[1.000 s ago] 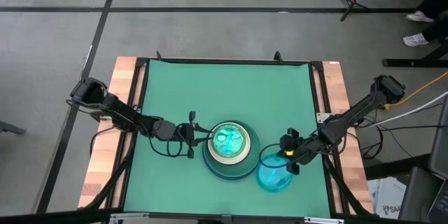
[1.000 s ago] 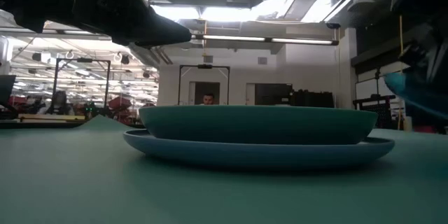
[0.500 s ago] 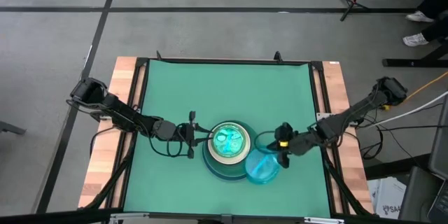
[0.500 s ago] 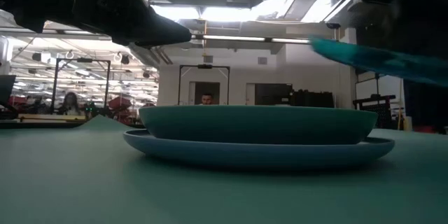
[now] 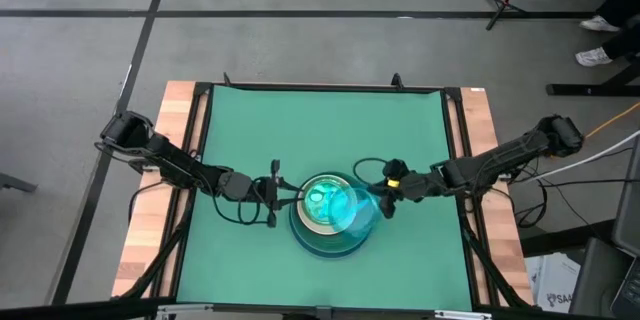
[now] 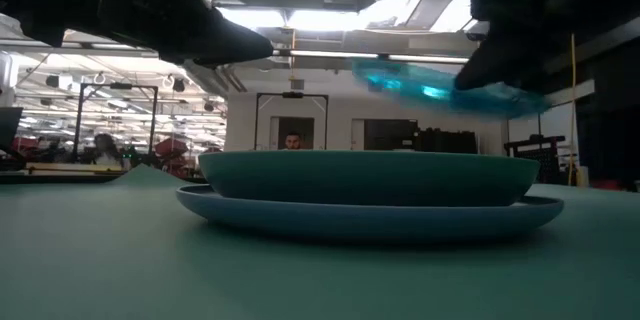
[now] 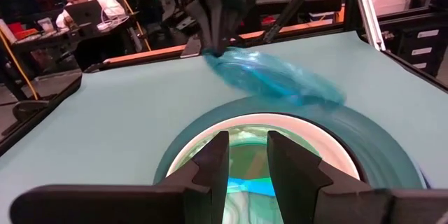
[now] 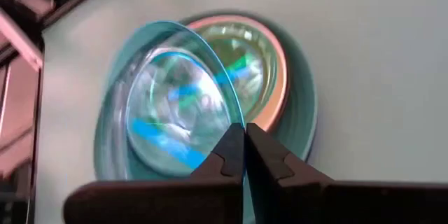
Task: Stack plastic plates
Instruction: Stack the transparent light blue plate on top of the light blue plate, then return to Home Position
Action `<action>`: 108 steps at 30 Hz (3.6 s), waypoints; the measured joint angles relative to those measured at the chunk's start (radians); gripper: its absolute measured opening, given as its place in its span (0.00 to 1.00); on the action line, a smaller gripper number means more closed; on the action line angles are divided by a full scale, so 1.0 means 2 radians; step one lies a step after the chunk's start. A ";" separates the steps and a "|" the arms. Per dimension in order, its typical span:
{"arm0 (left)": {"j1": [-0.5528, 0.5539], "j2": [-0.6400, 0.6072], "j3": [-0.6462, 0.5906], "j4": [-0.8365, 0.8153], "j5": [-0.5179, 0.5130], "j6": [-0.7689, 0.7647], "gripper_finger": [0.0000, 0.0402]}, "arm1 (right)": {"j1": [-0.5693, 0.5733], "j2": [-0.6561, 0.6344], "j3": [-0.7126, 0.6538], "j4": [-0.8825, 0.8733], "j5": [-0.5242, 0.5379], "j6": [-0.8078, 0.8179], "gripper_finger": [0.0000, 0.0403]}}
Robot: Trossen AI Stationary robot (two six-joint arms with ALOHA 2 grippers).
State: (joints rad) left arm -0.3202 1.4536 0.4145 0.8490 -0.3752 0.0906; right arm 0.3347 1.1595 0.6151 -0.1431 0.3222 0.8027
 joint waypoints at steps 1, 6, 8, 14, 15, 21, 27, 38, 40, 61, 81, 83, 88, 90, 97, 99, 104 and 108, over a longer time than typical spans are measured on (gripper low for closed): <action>0.000 0.000 0.000 0.000 0.000 0.000 0.23 | -0.007 0.005 0.000 0.009 0.000 0.000 0.00; 0.000 0.000 0.000 0.000 0.000 0.000 0.23 | -0.035 0.031 0.000 0.065 -0.009 -0.030 0.00; 0.000 0.000 0.000 0.000 0.000 0.000 0.23 | -0.046 0.046 0.000 0.090 -0.022 -0.041 0.00; 0.000 0.000 0.000 0.000 0.000 0.000 0.23 | -0.074 0.085 0.000 0.136 -0.040 -0.050 0.00; 0.000 0.000 0.000 0.000 0.000 0.000 0.23 | -0.078 0.090 0.000 0.138 -0.040 -0.051 0.00; 0.000 0.000 0.000 0.000 0.000 0.000 0.23 | -0.087 0.119 0.000 0.163 -0.038 -0.055 0.00; 0.000 0.000 0.000 0.000 0.000 0.000 0.23 | -0.087 0.152 0.000 0.199 -0.032 -0.062 0.00; 0.000 0.000 0.000 0.000 0.000 0.000 0.23 | -0.087 0.193 0.000 0.227 -0.031 -0.064 0.00; 0.000 0.000 0.000 0.000 0.000 0.000 0.23 | -0.087 0.197 0.000 0.233 -0.031 -0.064 0.00; 0.000 0.000 0.000 0.000 0.001 0.000 0.23 | -0.087 0.205 0.000 0.238 -0.056 -0.066 0.18; 0.006 0.000 0.000 0.001 -0.001 0.004 0.23 | -0.086 0.052 0.000 0.077 -0.048 -0.149 0.26; 0.013 0.000 0.004 -0.001 -0.002 -0.002 0.23 | -0.086 0.037 0.000 0.061 -0.048 -0.170 0.26; 0.036 0.000 0.016 -0.004 0.035 -0.007 0.23 | -0.086 0.007 -0.001 0.036 -0.053 -0.194 0.26; 0.050 -0.010 0.016 -0.008 0.057 -0.005 0.23 | -0.086 -0.005 -0.001 0.029 -0.053 -0.204 0.26; 0.112 -0.088 0.017 -0.103 0.103 -0.019 0.23 | -0.086 -0.053 -0.001 0.007 -0.088 -0.240 0.26; 0.126 -0.112 0.017 -0.138 0.104 -0.020 0.23 | -0.085 -0.068 -0.001 0.000 -0.088 -0.245 0.26; 0.147 -0.167 0.017 -0.210 0.113 -0.041 0.23 | -0.086 -0.105 -0.001 -0.019 -0.088 -0.263 0.26; 0.150 -0.196 0.017 -0.225 0.147 -0.044 0.23 | -0.086 -0.134 -0.001 -0.031 -0.098 -0.284 0.26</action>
State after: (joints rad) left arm -0.0208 1.0619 0.4480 0.3996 -0.0815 0.0017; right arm 0.1635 0.8917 0.6140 -0.2049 0.1265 0.2352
